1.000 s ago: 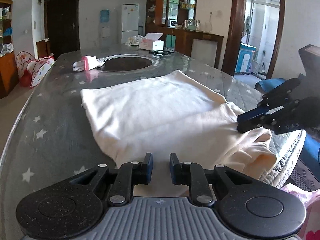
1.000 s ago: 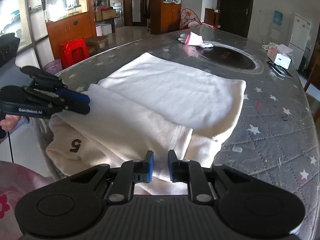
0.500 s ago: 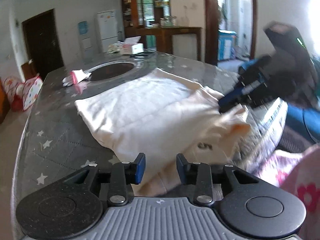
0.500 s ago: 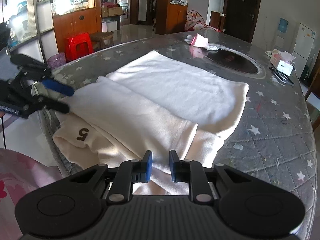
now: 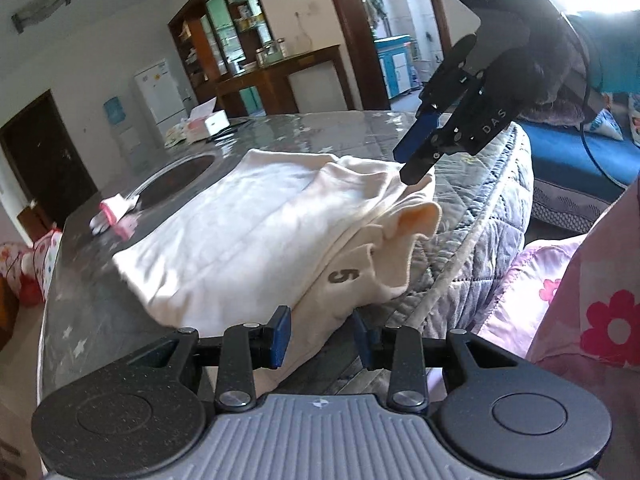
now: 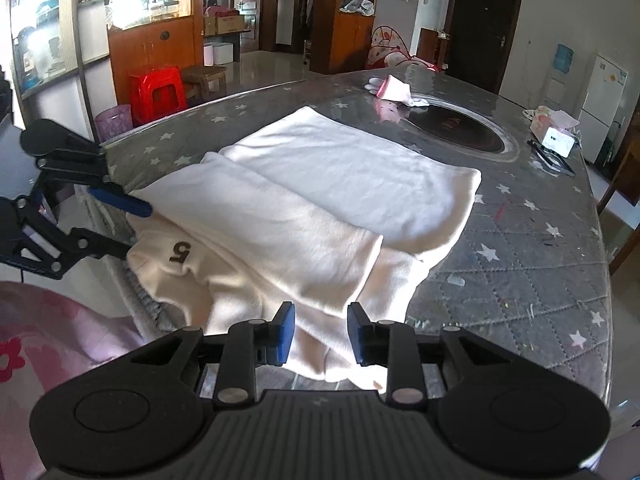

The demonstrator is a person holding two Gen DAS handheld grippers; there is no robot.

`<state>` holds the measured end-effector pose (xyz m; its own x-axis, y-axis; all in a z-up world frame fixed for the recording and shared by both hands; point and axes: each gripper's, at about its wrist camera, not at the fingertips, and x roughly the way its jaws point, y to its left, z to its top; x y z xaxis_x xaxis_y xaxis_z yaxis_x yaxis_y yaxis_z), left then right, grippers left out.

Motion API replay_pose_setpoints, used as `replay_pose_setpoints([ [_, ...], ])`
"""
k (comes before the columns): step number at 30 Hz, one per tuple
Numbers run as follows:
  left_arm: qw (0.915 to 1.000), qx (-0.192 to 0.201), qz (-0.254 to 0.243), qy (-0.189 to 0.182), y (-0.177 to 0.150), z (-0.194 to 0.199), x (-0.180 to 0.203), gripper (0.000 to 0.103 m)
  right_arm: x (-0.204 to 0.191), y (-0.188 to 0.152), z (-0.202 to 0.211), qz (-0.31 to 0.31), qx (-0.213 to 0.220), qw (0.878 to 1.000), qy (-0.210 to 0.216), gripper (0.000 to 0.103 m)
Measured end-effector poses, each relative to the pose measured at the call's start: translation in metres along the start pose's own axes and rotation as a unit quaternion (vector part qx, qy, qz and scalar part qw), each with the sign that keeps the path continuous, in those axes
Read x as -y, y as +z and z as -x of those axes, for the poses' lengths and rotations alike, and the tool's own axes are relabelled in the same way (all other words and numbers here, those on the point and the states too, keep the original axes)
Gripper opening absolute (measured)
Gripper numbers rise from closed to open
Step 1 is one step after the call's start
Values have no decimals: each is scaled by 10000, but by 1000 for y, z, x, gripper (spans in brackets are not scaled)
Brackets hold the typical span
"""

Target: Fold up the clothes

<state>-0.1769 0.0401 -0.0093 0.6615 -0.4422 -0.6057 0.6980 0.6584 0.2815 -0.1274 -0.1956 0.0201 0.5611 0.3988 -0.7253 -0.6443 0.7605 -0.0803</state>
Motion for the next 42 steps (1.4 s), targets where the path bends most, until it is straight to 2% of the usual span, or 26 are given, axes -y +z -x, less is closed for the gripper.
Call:
replay_pose_setpoints([
  [3,9999,38,-89,-26,1,-3,4,36,-4,-4,3,121,-42,9999,-1,33],
  [7,9999,142,-43,16,3,-5,5,17,-8,-9,7,278,-97,9996,1,35],
  [9,9996,259,115,29,7,-3,0,12,-10,-11,7,385,-106,9992,8,40],
  [15,9952,458,861,-54,25,-5,-32,10,-17,-15,8,739,-19,9972,63,52],
  [20,9899,504,1315,-190,39,-13,-56,10,-23,-16,0,988,160,9949,158,52],
  [24,9893,469,1358,-236,39,-16,-60,10,-24,-10,-14,1096,346,9931,218,52],
  [27,9876,433,1479,-304,37,-16,-63,10,-22,-5,-27,1179,380,9919,269,47],
  [29,9871,416,1514,-327,34,-14,-64,10,-20,-1,-34,1191,374,9915,362,40],
  [31,9878,401,1471,-312,31,-11,-61,14,-16,3,-37,1093,341,9922,496,26],
  [34,9900,368,1343,-234,23,-4,-54,19,-9,10,-38,814,267,9939,689,17],
  [38,9942,342,1016,-57,16,-4,-43,27,-1,18,-37,512,197,9947,866,15],
  [40,9958,329,850,31,13,-3,-37,36,0,21,-36,431,190,9949,889,15],
  [42,9971,316,684,120,9,-3,-31,40,2,24,-36,375,187,9950,902,15],
])
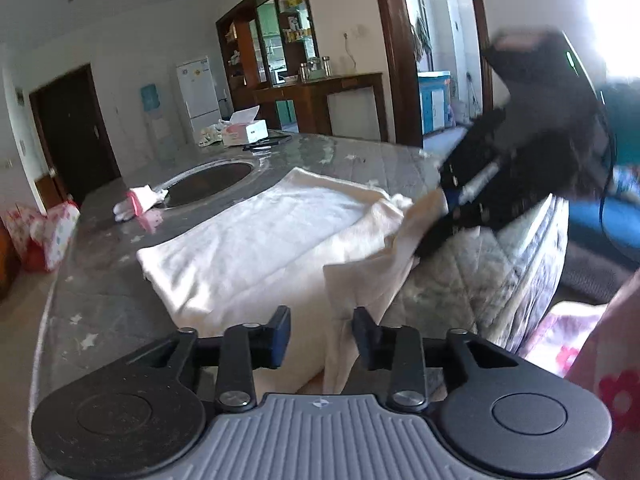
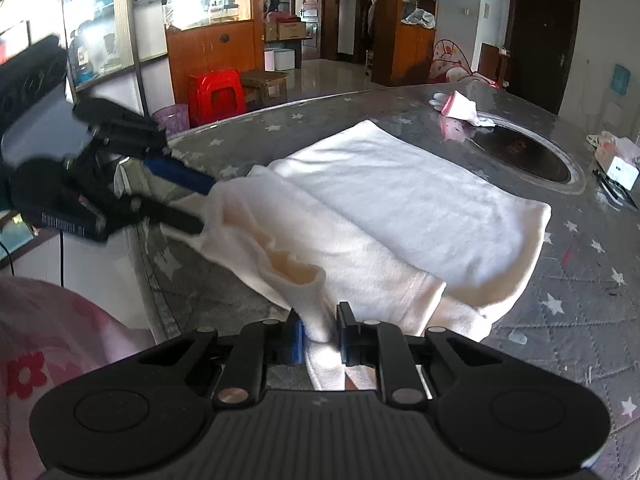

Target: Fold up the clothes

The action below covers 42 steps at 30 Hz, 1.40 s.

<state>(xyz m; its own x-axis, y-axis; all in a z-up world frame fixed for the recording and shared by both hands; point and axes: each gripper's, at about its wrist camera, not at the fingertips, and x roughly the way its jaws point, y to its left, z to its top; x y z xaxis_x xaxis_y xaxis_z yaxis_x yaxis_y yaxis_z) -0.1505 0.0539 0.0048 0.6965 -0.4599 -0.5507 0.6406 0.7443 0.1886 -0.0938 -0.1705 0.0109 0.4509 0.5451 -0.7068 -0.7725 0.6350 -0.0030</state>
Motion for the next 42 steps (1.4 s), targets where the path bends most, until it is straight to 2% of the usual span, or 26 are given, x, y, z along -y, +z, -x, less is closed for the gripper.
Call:
replay_pose_setpoints([
  [2,9998,-6,-169,84,-4,1,5,42,1,2,0,-63,-9,10000,-6,15],
  [3,9996,-8,-254,126,-6,1,8,47,1,3,1,-102,-19,9999,-12,15],
  [8,9978,-96,-610,227,-16,-2,16,48,2,6,2,-211,-15,9998,-41,15],
  [11,9973,-176,-678,205,-20,-5,15,42,2,6,2,-217,-10,9997,-81,15],
  [13,9977,-200,-625,178,-21,-5,12,26,1,5,1,-193,-11,9997,-134,15],
  [16,9992,-194,-321,111,-20,-5,1,9,-1,1,0,-187,10,9996,-224,11],
  [18,9999,-134,-62,24,-17,-2,-7,6,-2,-1,1,-222,41,9995,-226,11],
  [28,9989,164,353,-265,-1,42,-10,5,-20,0,45,-76,295,9995,23,10],
  [34,9979,200,443,-421,6,80,3,5,-44,0,83,70,156,9992,367,10],
  [38,9983,251,391,-341,14,79,3,5,-45,8,88,98,124,9992,380,10],
  [42,9971,275,621,-333,25,64,-18,5,-29,25,85,16,204,9994,288,10],
])
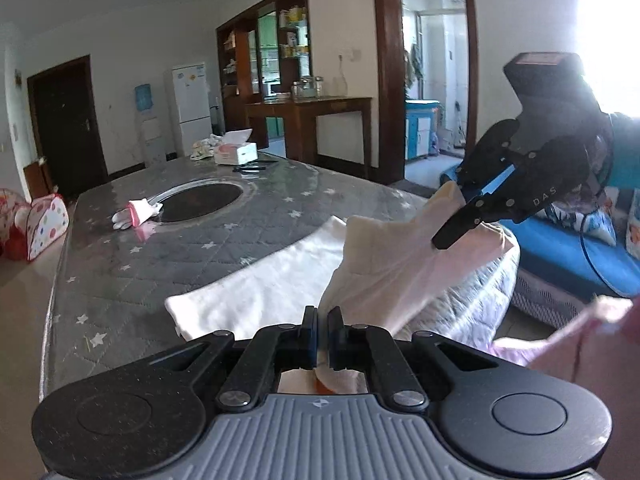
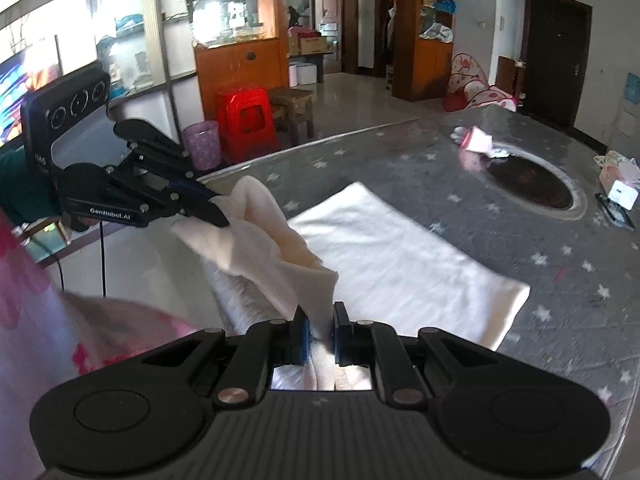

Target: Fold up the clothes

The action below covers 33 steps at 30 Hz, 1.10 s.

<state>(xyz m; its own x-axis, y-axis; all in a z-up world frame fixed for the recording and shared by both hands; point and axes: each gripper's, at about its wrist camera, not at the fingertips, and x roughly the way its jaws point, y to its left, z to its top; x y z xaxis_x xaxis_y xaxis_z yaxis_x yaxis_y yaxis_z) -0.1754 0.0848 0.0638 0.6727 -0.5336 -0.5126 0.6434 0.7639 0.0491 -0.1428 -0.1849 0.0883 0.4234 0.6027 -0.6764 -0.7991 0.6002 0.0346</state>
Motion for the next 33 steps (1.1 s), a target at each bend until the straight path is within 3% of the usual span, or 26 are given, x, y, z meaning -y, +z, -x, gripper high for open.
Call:
replay_pose_setpoints([
  [5,10000,-2,40,67,20,-26,-30,5,32,27,-16,-113,-21,9999,-72,10],
  [12,9990,-319,60,310,40,-89,-79,5,82,58,-65,-178,-194,9993,-262,10],
  [17,9962,-616,349,501,34,-144,-111,5,122,57,-118,-722,-241,9951,-624,13],
  [20,9934,-790,603,579,24,-166,-124,6,137,44,-142,-977,-170,9917,-824,23],
  [24,9919,-790,698,713,18,-167,-130,10,148,28,-139,-1279,-99,9864,-1030,29],
  [33,9866,-598,987,1156,20,-155,-142,13,150,-8,-100,-1816,-19,9749,-1285,30],
])
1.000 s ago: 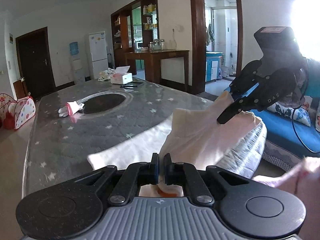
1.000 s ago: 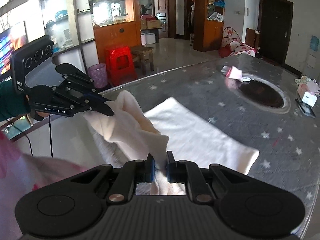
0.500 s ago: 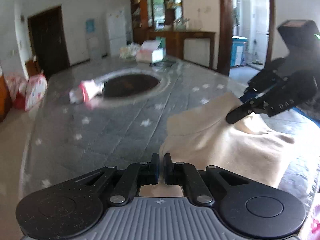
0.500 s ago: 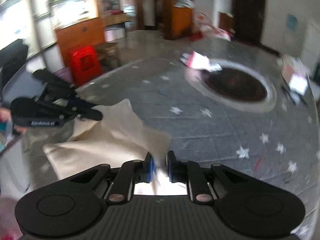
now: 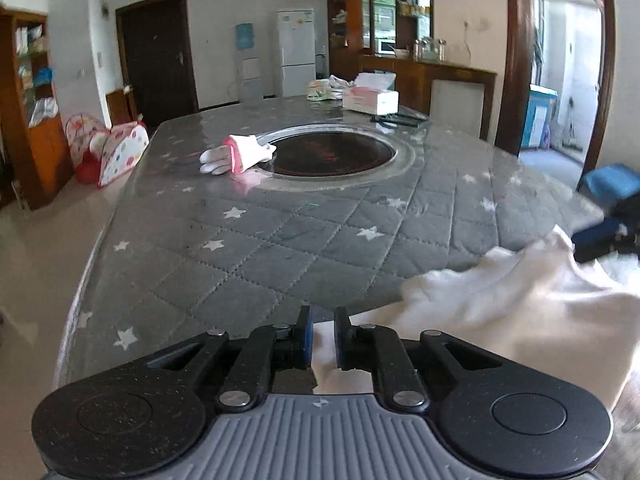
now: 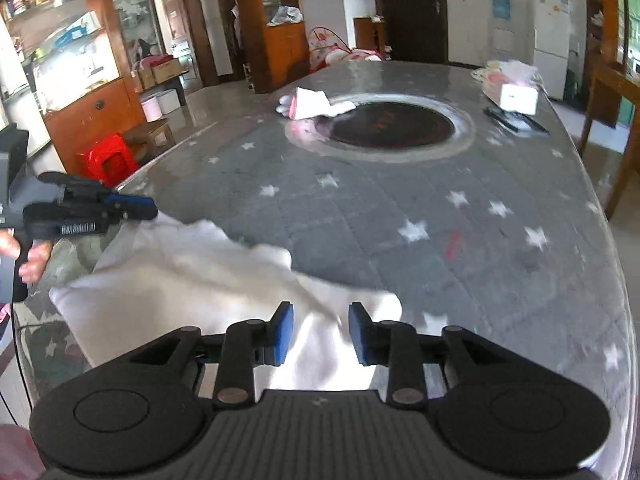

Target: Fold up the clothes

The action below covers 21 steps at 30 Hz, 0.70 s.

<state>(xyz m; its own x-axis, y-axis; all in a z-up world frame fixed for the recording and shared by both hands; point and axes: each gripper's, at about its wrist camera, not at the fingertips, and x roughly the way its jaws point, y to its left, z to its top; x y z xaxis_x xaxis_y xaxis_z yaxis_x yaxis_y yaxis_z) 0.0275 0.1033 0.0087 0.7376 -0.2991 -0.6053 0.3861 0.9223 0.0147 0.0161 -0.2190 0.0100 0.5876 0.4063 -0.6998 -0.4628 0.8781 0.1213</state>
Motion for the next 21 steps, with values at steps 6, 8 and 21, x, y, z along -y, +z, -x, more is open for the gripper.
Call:
replay_pose_setpoints([
  [6,9990,228,-112,-378,0,25,25,14,6,-11,2,-156,-55,9998,-68,30],
  [8,9981,193,-218,-550,-3,30,39,15,2,-12,-1,-15,-59,9999,-124,30],
  [21,9941,-125,-511,-952,-36,23,82,26,-12,-8,-7,482,-57,9961,-734,2],
])
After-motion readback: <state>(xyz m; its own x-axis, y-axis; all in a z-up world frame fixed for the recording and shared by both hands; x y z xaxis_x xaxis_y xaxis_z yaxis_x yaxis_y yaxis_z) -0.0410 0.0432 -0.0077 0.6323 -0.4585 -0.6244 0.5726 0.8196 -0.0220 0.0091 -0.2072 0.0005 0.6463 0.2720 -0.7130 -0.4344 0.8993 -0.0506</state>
